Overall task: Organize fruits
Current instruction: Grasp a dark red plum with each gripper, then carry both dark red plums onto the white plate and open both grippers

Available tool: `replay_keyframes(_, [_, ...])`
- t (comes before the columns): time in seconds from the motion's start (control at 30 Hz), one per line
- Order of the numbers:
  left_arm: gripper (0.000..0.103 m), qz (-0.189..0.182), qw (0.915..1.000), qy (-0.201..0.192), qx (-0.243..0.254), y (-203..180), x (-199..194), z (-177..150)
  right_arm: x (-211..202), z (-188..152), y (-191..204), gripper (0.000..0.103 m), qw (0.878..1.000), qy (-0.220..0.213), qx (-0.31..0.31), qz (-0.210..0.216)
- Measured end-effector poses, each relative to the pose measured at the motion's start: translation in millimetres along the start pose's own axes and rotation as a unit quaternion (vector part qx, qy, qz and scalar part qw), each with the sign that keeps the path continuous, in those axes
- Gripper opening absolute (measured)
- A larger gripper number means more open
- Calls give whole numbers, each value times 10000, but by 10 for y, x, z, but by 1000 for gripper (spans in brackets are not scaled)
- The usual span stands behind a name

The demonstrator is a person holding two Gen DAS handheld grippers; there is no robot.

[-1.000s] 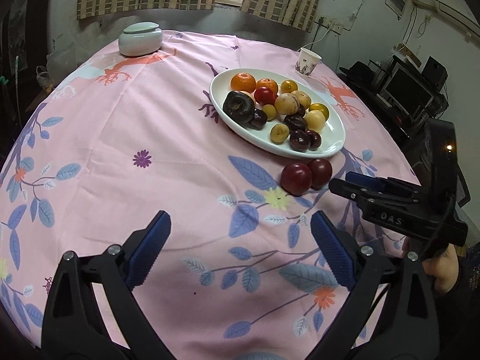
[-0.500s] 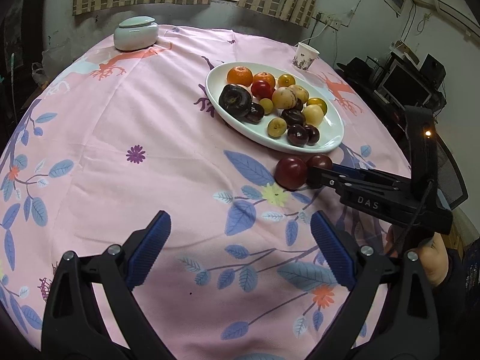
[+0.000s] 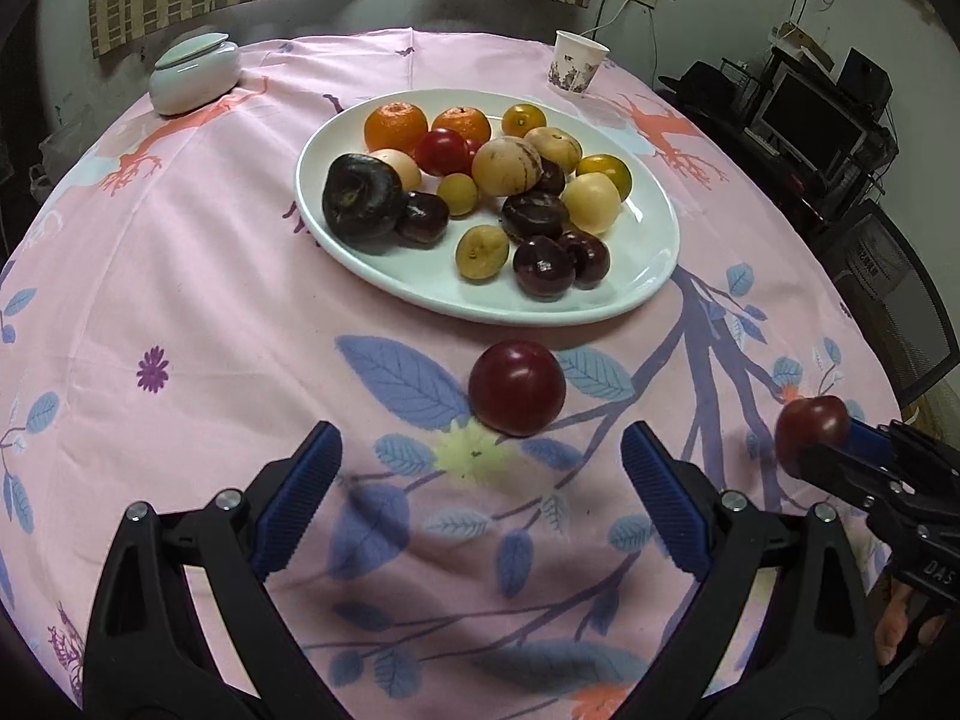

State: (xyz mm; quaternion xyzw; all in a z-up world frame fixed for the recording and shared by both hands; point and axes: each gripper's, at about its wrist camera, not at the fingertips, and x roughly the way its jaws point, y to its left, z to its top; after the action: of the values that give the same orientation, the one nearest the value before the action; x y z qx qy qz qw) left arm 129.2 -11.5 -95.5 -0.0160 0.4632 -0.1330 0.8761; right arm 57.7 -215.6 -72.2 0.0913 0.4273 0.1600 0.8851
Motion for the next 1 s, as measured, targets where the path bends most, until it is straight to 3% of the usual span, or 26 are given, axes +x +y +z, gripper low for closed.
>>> replay_keyframes(0.13, [94, 72, 9998, 120, 161, -103, 199, 56, -58, -15, -100, 39, 9999, -57, 97, 125])
replay_keyframes(0.27, [82, 113, 9997, 168, 161, -122, 323, 79, -65, -19, -105, 39, 9997, -11, 78, 213])
replay_keyframes(0.4, [77, 116, 9996, 202, 152, -113, 381, 76, -48, -6, -80, 39, 9997, -2, 84, 250])
replay_keyframes(0.43, [72, 127, 9996, 187, 163, -113, 380, 76, -38, -4, -68, 39, 9996, 3, 85, 268])
replay_keyframes(0.47, [57, 166, 9996, 151, 184, -115, 378, 81, -29, -2, -61, 39, 9996, 9, 87, 280])
replay_keyframes(0.53, [41, 1, 9997, 134, 202, -120, 373, 83, 1, -3, -44, 39, 9995, 35, 103, 300])
replay_keyframes(1.0, [40, -406, 9991, -48, 83, -97, -11, -34, 170, 40, 130, 39, 9990, 239, 25, 365])
